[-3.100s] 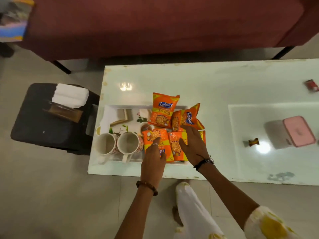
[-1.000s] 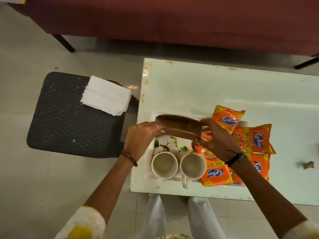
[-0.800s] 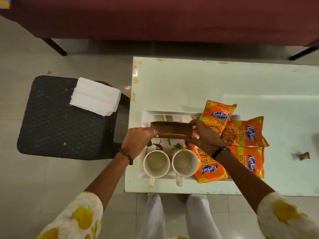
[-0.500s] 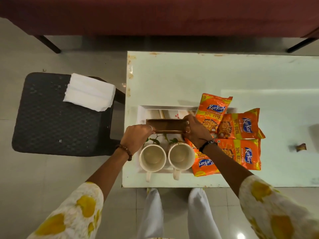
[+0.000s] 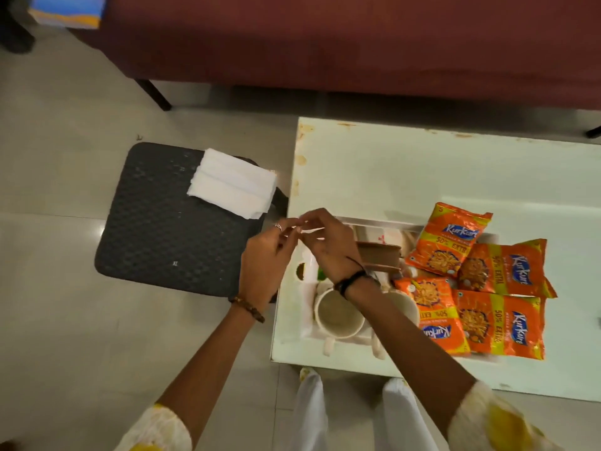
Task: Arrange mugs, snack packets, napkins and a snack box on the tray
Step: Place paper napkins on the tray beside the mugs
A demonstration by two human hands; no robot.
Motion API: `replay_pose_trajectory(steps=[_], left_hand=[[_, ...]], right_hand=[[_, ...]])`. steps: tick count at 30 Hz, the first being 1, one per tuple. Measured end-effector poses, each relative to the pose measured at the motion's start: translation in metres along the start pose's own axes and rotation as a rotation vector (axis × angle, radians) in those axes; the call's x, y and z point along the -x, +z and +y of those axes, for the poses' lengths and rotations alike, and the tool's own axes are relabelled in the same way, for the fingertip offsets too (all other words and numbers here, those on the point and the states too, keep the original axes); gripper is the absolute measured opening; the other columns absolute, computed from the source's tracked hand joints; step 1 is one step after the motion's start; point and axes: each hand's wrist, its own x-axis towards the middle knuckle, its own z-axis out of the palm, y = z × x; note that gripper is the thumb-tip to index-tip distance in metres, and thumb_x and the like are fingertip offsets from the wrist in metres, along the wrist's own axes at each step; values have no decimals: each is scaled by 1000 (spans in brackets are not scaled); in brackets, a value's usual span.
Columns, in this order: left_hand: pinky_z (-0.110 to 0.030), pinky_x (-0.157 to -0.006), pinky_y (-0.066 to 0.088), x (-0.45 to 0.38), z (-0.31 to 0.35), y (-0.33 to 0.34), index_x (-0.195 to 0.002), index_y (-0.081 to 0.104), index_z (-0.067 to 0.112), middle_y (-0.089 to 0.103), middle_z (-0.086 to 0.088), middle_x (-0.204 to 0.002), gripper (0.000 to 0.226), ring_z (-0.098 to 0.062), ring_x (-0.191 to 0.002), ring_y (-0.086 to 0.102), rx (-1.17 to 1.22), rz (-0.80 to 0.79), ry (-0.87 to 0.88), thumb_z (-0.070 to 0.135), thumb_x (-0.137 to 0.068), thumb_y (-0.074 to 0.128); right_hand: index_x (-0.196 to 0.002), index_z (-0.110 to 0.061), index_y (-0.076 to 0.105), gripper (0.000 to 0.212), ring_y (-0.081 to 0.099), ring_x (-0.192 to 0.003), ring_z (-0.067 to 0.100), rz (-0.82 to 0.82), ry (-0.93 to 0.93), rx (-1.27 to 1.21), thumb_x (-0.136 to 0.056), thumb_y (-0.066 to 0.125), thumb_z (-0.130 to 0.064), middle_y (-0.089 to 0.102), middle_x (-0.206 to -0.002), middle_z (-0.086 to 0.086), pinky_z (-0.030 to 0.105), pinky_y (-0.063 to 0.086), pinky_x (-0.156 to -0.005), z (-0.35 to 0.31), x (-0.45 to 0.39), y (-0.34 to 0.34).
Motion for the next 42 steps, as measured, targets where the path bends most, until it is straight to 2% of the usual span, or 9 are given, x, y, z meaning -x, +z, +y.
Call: replay_pose_trajectory(steps=[2,8,12,19,26,31,34,37,42], left_hand=[[-24,-81,51,-10,-11,-16,-110,65,8,70,-11,-98,23,-14,-83,62,-23,55,-27,18,-92,54],[-26,-108,30,-60,-62,-50,-132,50,12,42,-9,-146,39,-23,-136,35,-267,15,-87,14,-93,51],[-39,-116,21,-85,-93,-53,-139,41,14,28,-9,-154,46,-26,-143,20,-368,-122,-176,17,-94,49],[-27,-108,31,-84,-108,-48,-134,46,11,40,-8,-146,40,-21,-134,36,10,-86,-280,15,-95,49],[-27,-98,41,-72,-79,-55,-125,53,9,54,-7,-132,36,-19,-120,50,570,335,-645,19,-91,56],[-35,-78,57,-68,-28,-29,-116,61,19,71,-5,-106,45,-22,-96,66,1203,-224,-786,50,-94,37],[-39,-84,56,-62,-10,-7,-122,59,17,70,-5,-112,69,-23,-94,69,1332,-517,-869,67,-86,29],[-37,-86,55,-63,4,12,-115,61,16,69,-2,-113,59,-19,-94,69,1249,-579,-819,60,-84,38],[-25,-62,58,-71,24,33,-101,64,17,76,4,-86,22,-11,-82,71,951,-519,-675,17,-79,63]], right_hand=[[-105,-10,61,19,62,-94,17,16,41,-33,-86,60,-10,68,-107,8,6,42,-71,-8,-22,26],[-130,-6,41,55,48,-123,31,147,294,-119,-82,66,-14,48,-135,16,32,41,-99,-13,-98,75],[-137,-4,31,73,44,-128,33,102,497,-292,-79,71,-21,42,-142,16,38,39,-103,-9,-125,88],[-119,-1,55,47,57,-113,32,117,514,-323,-78,72,-17,60,-125,17,35,48,-91,-11,-130,109],[-102,-11,59,22,63,-79,12,13,300,-558,-82,65,-6,65,-100,5,19,56,-62,-27,-84,42],[-94,-9,67,24,71,-75,11,-186,317,-848,-70,67,-12,76,-83,0,25,60,-68,-11,-45,-38],[-93,-9,66,14,72,-68,8,-135,357,-827,-84,57,-6,76,-74,-3,23,60,-63,12,-33,-77],[-101,-7,64,17,71,-69,8,-91,361,-681,-86,57,-3,76,-76,-4,19,59,-59,32,-28,-108],[-115,-8,61,32,63,-101,26,-85,323,-475,-83,63,-10,66,-113,12,37,54,-87,60,-26,-141]])
